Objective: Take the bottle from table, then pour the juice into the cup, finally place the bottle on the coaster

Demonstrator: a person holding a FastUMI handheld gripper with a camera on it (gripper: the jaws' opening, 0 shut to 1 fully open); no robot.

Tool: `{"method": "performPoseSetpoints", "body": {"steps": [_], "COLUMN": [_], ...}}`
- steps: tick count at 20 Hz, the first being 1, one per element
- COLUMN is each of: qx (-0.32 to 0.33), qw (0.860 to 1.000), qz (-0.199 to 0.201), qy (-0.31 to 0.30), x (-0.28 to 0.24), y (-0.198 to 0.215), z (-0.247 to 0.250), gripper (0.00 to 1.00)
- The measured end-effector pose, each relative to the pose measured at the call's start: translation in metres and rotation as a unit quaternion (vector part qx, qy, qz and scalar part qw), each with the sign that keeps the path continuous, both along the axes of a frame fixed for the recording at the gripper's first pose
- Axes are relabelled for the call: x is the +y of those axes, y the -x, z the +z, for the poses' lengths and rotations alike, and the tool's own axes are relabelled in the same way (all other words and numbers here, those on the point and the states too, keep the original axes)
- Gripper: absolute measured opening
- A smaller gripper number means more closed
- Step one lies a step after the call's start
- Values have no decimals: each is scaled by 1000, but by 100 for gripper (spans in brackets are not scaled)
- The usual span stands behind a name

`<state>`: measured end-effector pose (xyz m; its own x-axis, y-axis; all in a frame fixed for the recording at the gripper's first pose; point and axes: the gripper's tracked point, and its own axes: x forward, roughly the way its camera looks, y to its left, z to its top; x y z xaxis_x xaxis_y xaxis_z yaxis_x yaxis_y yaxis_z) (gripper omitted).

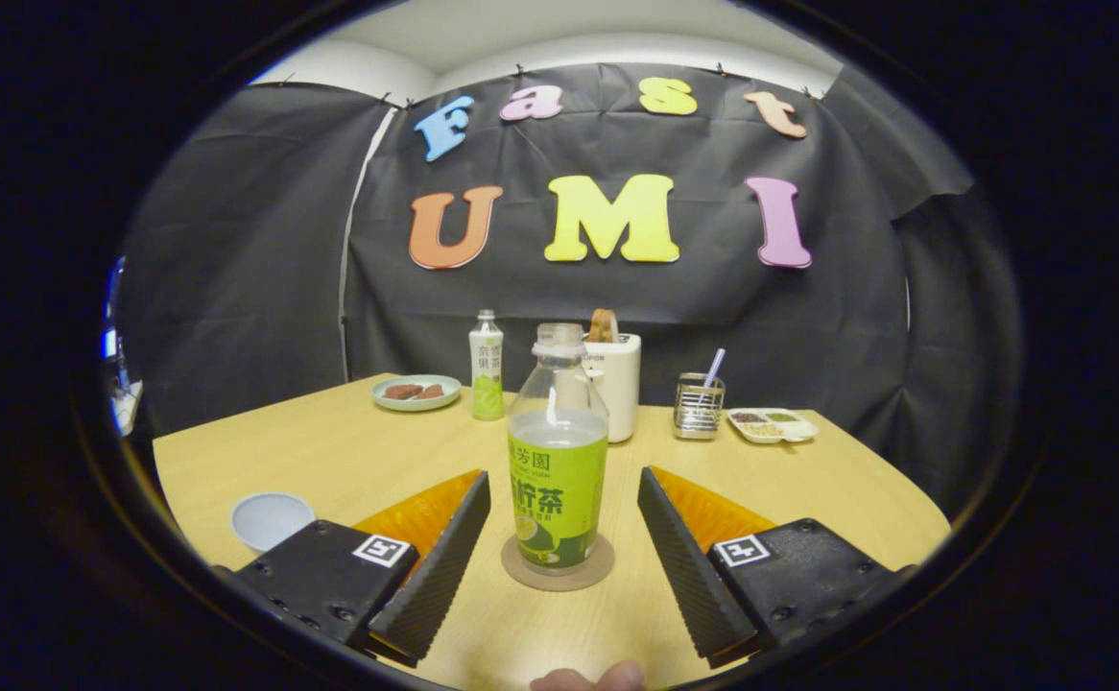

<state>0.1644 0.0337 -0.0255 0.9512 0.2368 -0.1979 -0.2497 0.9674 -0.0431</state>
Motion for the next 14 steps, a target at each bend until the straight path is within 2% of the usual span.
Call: {"method": "performPoseSetpoints", "body": {"steps": [8,9,10,11,12,13,14], "qx": [-26,-28,-35,-49,-10,54,112], "qw": [1000,999,996,971,911,824,740], "qz": [10,22,78,234,412,564,663], "qy": [1,5,4,-5,3,4,18], "x": [0,3,24,76,134,164,185], "y": [46,53,68,105,163,226,273], "z": [29,32,37,48,43,33,18], "gripper": [99,99,100,100,100,99,100]}}
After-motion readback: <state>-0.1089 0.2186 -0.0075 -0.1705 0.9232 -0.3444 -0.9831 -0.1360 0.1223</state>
